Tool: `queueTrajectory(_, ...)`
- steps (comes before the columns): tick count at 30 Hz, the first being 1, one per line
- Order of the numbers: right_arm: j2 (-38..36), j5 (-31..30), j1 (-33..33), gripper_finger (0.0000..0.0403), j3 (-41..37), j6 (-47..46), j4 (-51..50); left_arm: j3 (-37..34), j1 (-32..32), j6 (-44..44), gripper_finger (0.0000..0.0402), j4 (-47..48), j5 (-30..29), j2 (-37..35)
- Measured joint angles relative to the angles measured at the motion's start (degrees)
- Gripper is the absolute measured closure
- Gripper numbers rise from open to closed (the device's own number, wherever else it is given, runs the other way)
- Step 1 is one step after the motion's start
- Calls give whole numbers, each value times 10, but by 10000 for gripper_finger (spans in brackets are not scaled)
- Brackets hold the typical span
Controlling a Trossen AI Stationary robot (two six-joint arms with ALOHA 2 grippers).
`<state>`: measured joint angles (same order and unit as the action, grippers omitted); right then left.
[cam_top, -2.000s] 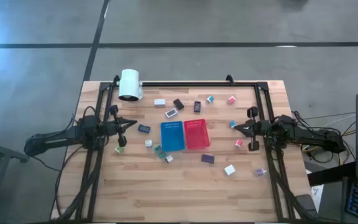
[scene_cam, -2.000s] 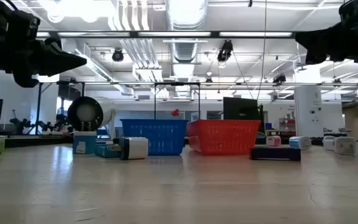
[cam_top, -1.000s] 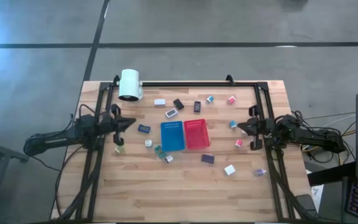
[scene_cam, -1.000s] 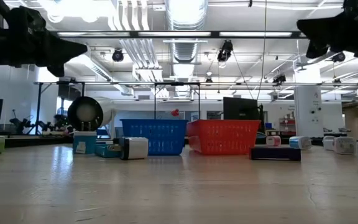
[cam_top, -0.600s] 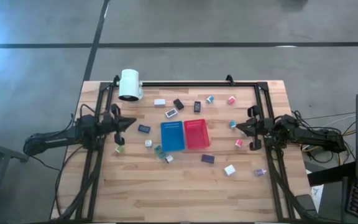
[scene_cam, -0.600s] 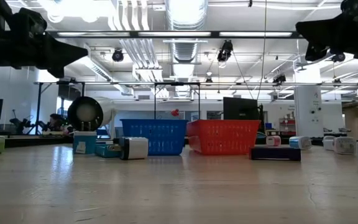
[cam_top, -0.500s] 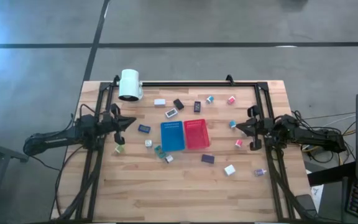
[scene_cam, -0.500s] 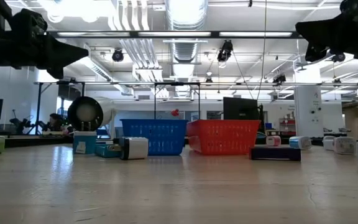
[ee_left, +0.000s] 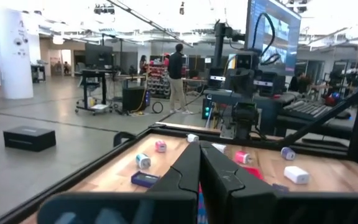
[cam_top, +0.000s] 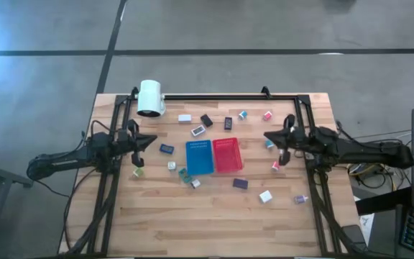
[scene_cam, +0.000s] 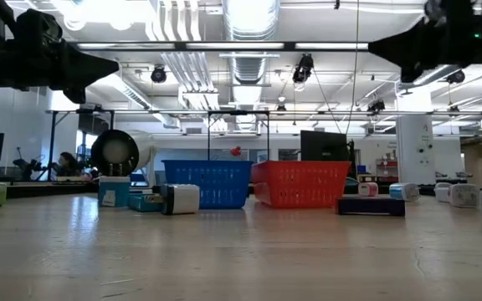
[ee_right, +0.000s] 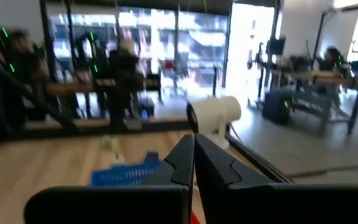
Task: Pick & Place Office items
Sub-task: Put the right light blue plug into the red bin
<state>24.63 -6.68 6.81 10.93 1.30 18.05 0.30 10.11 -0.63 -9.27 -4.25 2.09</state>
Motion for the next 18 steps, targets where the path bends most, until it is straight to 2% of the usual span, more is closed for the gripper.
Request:
queueTrajectory(5,95,2,0,394,73,6,-42,0,0,-1,392,0,19,0)
queueTrajectory(9,155,9,-2,394,98,9,-37,0,0,-5,392,1,19,0)
queueTrajectory(18,226,11,-17,394,124,35,-25,0,0,-1,392,1,-10,0)
